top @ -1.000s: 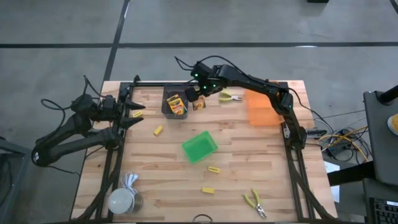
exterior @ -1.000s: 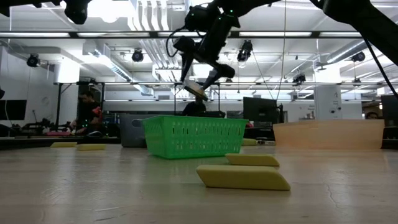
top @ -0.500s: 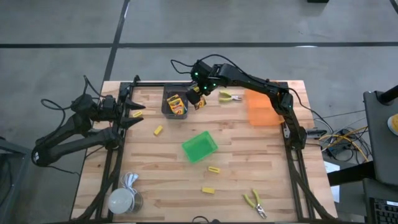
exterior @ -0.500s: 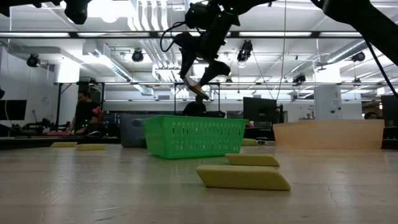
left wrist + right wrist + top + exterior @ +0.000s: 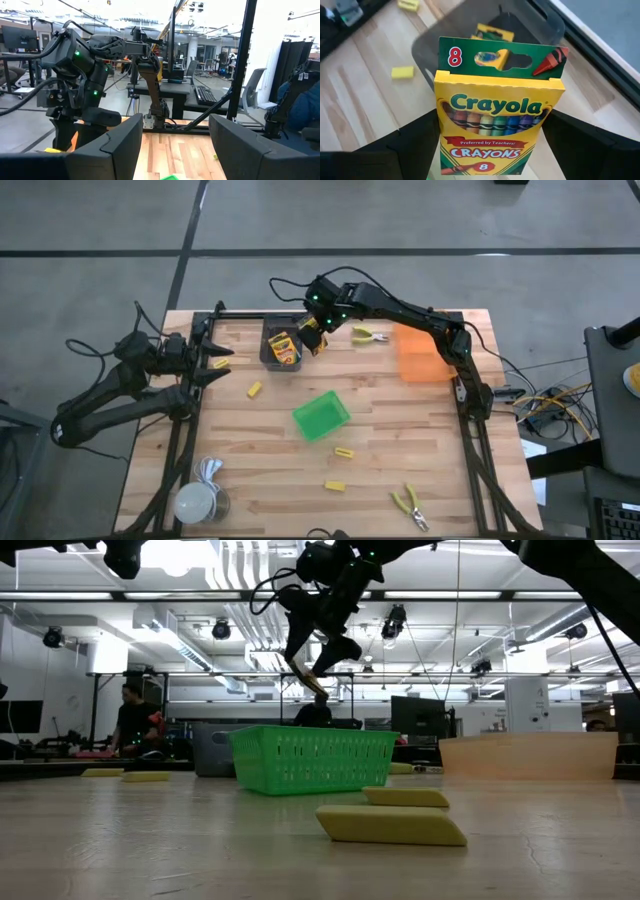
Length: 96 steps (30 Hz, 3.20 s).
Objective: Pick & Place School Supplies
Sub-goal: Stack the yellow crayon box on the yellow crayon box in the black bin
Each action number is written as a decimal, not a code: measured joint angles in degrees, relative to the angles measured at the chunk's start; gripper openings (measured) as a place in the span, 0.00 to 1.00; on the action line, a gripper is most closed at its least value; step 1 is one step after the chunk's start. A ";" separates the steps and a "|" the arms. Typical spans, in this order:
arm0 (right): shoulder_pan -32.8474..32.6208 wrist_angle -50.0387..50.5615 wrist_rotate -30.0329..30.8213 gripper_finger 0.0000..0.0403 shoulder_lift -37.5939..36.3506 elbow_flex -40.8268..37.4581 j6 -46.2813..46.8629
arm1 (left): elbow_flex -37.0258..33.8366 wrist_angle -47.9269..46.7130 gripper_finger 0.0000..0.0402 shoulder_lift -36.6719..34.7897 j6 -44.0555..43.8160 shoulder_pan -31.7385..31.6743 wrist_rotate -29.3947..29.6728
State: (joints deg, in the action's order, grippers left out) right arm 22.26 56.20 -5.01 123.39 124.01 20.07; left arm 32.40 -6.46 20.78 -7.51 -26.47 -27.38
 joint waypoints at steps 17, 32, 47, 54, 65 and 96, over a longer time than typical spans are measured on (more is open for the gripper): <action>-0.27 -6.68 -1.21 0.82 -2.17 -0.21 -0.50 | 0.00 0.00 0.58 -0.02 0.00 0.01 0.01; -0.92 -31.38 -2.28 0.81 -20.11 -27.77 -0.34 | 0.00 0.00 0.58 -0.02 0.00 -0.01 0.01; -1.24 -85.24 -13.51 0.81 -35.22 -62.20 5.51 | 0.00 0.00 0.58 -0.02 0.00 -0.01 0.02; -1.14 -104.06 -13.47 0.81 -34.13 -68.99 9.77 | 0.00 0.00 0.58 -0.02 0.00 0.01 0.00; -1.49 -123.04 -13.49 0.81 -30.85 -71.66 8.46 | 0.00 -0.01 0.58 -0.02 0.00 -0.01 0.02; -1.64 -140.92 -17.55 0.81 -21.37 -71.65 16.60 | 0.00 3.70 0.58 0.46 -1.61 0.02 -0.04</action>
State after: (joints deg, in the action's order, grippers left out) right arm 20.62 -84.72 -22.56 102.02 52.36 36.67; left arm 32.40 -2.75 21.23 -9.12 -26.45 -27.42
